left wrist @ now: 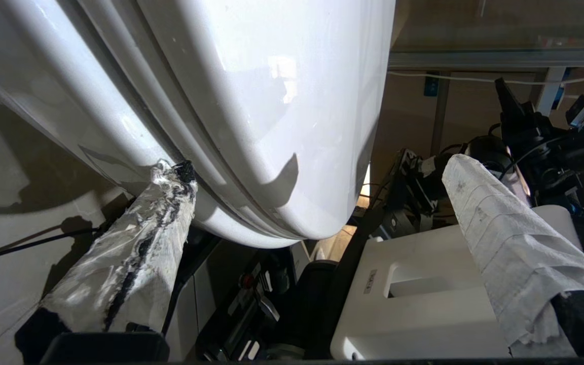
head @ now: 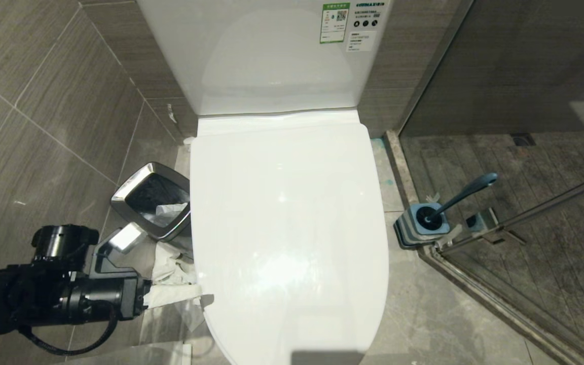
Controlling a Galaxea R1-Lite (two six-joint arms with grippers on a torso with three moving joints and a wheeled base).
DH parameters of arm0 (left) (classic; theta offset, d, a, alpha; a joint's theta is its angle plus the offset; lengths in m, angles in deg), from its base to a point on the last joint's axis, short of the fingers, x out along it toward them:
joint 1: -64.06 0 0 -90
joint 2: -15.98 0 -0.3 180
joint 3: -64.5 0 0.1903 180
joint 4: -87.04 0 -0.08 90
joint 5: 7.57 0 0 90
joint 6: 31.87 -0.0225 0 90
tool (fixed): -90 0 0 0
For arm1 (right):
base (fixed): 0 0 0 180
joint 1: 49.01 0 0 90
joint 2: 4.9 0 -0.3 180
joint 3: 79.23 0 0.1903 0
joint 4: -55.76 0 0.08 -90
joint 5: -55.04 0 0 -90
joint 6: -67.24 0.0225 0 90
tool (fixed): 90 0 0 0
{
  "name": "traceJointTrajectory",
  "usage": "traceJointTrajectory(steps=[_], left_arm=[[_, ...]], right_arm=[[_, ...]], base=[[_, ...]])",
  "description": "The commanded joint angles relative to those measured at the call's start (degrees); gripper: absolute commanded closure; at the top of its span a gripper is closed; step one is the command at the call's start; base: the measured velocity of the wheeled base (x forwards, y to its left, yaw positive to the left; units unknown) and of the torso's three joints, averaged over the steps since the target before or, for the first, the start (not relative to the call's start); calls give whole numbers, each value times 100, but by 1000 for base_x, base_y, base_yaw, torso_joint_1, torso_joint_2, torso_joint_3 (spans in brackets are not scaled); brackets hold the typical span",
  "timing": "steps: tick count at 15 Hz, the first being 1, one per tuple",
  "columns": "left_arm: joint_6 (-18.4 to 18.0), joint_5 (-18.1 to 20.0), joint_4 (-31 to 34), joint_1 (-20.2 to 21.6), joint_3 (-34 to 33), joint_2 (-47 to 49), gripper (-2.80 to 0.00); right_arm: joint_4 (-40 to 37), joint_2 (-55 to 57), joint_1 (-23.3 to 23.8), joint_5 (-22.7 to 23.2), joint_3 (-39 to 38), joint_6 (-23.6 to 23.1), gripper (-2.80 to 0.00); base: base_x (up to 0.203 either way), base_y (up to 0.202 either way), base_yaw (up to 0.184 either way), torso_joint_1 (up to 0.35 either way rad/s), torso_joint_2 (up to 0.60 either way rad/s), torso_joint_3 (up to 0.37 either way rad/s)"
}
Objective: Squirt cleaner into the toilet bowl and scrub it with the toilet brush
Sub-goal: Use the left hand to lift the toilet lid slightly
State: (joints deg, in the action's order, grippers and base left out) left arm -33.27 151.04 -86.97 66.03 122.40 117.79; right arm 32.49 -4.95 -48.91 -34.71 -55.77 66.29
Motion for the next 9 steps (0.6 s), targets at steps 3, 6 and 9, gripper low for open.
traceJointTrajectory(steps=[3,6,9], left_arm=[[-9,-109,-19,-186,16,59,-280],[-34,-250,-20,-232,36,129,-280],[-104,-321,-54,-288,36,138,-280]], right_arm=[[-1,5,-1,2,-1,-1,0],[8,5,-1,2,-1,-1,0],[8,5,-1,2,-1,-1,0]], base=[[0,0,0,0,0,0],[0,0,0,0,0,0],[0,0,0,0,0,0]])
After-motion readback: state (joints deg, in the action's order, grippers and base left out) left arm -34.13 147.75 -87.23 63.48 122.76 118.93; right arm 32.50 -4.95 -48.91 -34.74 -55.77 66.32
